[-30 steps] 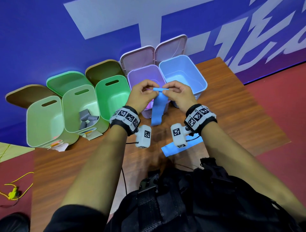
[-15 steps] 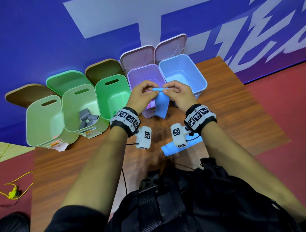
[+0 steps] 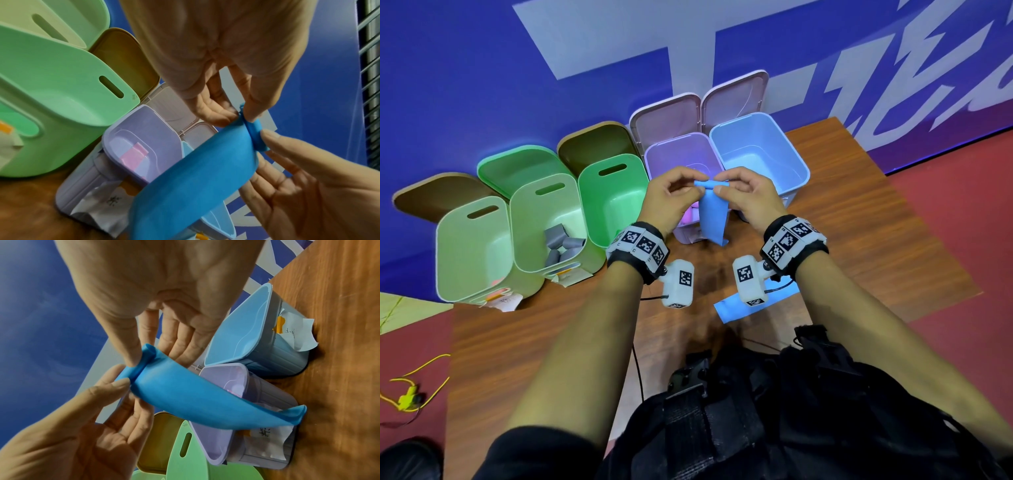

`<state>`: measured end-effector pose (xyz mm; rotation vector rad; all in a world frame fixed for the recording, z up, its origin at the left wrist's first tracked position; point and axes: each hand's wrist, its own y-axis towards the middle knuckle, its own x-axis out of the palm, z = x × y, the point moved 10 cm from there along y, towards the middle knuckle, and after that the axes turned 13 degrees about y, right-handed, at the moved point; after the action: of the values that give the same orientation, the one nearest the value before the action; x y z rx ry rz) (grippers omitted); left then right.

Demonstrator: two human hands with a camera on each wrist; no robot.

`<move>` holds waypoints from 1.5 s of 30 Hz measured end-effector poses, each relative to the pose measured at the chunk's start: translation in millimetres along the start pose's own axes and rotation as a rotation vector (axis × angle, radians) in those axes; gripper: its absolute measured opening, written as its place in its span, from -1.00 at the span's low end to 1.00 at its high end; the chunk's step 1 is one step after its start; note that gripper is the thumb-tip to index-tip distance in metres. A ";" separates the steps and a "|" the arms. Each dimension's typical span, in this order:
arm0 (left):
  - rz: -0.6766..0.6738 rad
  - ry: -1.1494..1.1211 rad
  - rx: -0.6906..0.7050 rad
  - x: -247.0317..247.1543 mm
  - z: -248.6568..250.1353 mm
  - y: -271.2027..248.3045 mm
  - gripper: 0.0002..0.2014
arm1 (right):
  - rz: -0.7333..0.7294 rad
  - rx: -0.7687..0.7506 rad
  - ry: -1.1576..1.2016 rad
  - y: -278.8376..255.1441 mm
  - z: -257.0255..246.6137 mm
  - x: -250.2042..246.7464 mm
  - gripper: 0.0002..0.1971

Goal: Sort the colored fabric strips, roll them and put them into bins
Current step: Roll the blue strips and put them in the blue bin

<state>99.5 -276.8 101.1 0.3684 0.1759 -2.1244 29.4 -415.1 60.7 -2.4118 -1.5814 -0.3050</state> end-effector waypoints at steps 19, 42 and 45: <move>-0.074 -0.111 -0.043 8.2 -4.8 4.5 -0.77 | 0.029 0.050 0.043 1.2 -0.1 -1.4 -0.88; -0.089 -0.051 -0.079 8.8 -13.8 1.7 -0.94 | 0.015 0.037 0.104 -4.3 -0.1 4.1 -0.87; -0.061 -0.064 -0.073 5.3 -13.5 3.0 -0.88 | 0.027 0.041 0.087 -4.3 0.5 3.5 -0.81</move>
<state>101.9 -279.1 86.6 0.2549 0.2296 -2.1800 26.9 -410.2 61.6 -2.3540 -1.5024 -0.3636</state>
